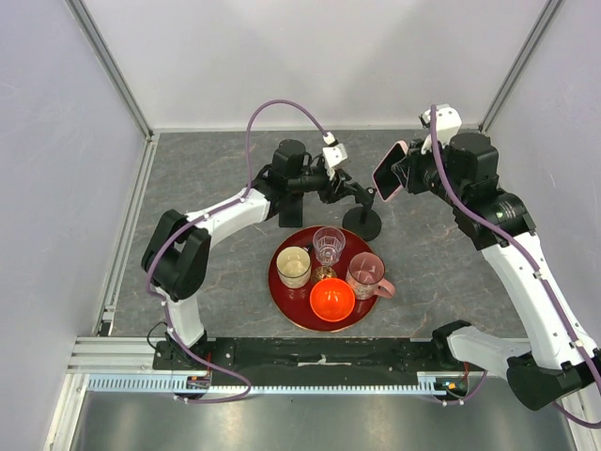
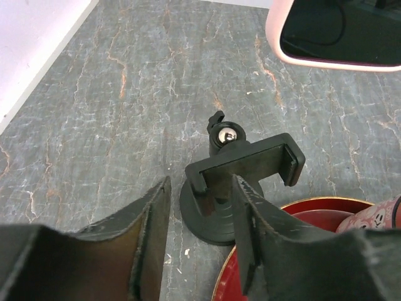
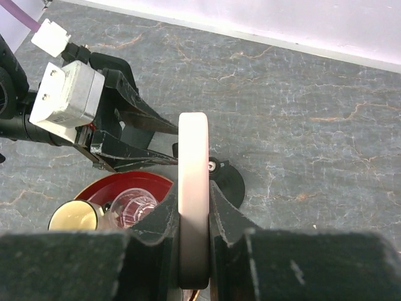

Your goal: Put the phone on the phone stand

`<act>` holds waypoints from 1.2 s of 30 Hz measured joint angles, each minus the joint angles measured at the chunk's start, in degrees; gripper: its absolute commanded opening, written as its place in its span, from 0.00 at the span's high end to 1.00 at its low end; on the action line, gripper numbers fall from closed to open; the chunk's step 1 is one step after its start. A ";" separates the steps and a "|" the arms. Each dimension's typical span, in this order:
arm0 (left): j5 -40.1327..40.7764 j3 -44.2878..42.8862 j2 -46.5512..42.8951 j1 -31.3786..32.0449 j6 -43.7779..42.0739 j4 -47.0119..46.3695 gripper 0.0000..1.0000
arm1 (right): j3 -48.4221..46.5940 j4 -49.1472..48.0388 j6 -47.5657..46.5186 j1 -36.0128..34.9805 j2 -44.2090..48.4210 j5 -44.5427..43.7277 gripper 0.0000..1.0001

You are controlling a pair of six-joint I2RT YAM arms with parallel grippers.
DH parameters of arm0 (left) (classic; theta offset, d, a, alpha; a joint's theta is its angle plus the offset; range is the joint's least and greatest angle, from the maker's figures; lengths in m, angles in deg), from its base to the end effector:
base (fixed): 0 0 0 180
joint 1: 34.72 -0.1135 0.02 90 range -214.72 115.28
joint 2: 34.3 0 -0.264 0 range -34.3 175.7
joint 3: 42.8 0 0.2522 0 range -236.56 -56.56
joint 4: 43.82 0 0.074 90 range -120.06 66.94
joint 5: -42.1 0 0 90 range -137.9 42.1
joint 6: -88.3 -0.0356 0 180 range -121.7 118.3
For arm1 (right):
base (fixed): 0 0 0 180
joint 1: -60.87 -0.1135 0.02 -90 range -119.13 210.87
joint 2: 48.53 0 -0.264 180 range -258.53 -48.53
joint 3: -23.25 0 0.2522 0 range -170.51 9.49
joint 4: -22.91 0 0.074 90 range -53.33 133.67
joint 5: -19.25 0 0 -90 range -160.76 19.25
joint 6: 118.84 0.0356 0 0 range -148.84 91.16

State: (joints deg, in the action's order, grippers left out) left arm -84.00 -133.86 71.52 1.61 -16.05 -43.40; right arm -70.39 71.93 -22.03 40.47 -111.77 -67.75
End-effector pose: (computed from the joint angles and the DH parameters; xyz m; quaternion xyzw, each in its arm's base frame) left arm 0.3380 -0.2746 0.2763 0.4933 0.6020 -0.3517 0.5201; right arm 0.2079 0.0793 0.4419 -0.1112 0.8044 0.1578 0.5618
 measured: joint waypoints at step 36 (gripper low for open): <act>2.95 11.23 -0.11 -0.59 11.39 -20.74 0.66 | -0.20 3.41 0.00 0.00 0.09 4.70 1.00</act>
State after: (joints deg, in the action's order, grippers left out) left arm -81.05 -122.62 71.41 1.02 -4.66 -64.14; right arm -70.58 75.34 -22.03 40.47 -111.68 -63.05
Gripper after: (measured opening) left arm 0.343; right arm 0.208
